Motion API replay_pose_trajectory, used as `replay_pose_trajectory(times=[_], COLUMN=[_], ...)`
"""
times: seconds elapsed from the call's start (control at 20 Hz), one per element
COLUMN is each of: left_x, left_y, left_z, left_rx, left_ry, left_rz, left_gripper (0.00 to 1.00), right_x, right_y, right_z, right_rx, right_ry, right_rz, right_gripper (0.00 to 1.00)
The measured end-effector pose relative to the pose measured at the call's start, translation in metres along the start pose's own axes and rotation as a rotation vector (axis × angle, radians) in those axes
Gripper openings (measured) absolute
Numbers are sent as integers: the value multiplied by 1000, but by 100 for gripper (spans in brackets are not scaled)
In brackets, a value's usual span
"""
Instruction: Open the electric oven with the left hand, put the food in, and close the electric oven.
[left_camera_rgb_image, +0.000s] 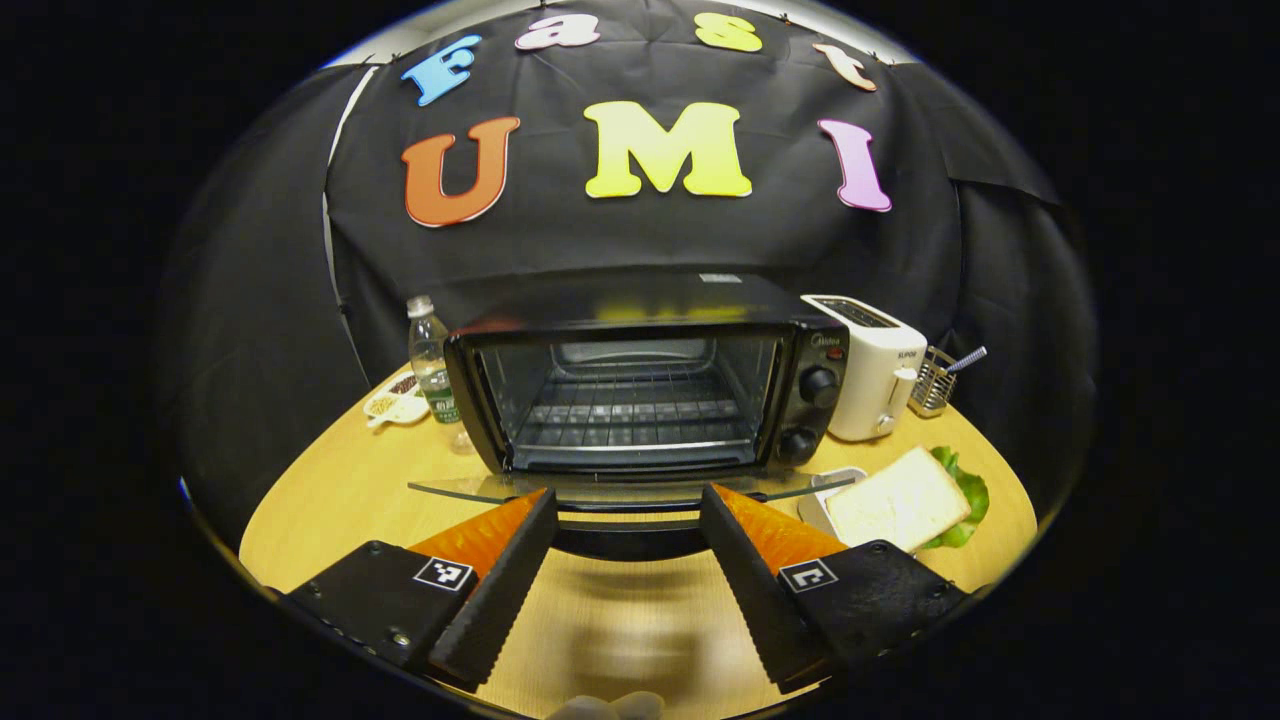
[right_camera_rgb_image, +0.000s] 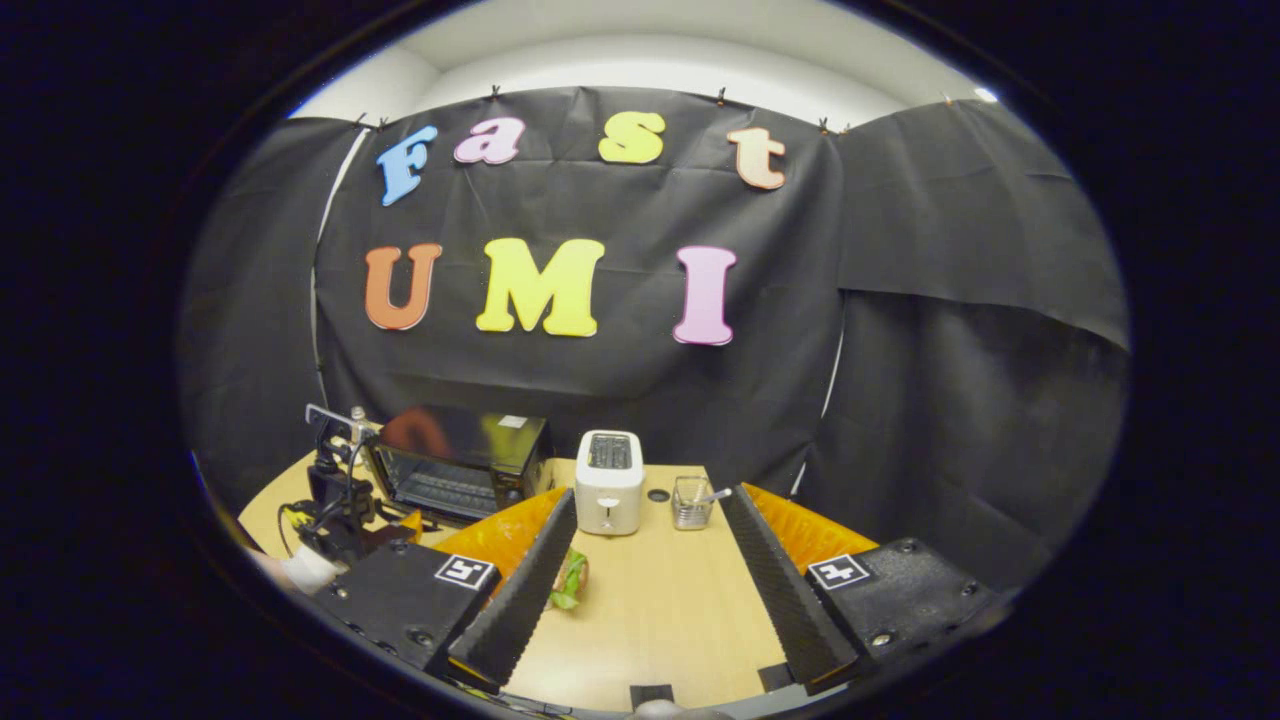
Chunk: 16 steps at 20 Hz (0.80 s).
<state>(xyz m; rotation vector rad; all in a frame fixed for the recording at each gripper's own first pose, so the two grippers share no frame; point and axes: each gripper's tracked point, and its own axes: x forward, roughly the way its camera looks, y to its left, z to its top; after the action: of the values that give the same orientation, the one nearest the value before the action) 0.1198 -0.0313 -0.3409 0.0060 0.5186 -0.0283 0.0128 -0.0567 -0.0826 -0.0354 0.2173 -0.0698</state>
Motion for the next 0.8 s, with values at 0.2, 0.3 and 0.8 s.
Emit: replay_pose_trajectory(times=[0.2, 0.3, 0.8], left_x=[-4, -1, -1], left_y=[-5, -7, -4], left_z=[-42, -62, -81], left_rx=[-21, -55, -106], left_ry=[99, 146, 193], left_rz=[-13, -20, -15], left_gripper=[95, 94, 94], right_x=[5, 8, 35], right_y=[6, 5, 2], right_z=[0, 0, -32], right_rx=[-23, -28, -35], right_ry=[-3, -1, 62], right_rz=[26, 32, 71], right_gripper=[92, 99, 99])
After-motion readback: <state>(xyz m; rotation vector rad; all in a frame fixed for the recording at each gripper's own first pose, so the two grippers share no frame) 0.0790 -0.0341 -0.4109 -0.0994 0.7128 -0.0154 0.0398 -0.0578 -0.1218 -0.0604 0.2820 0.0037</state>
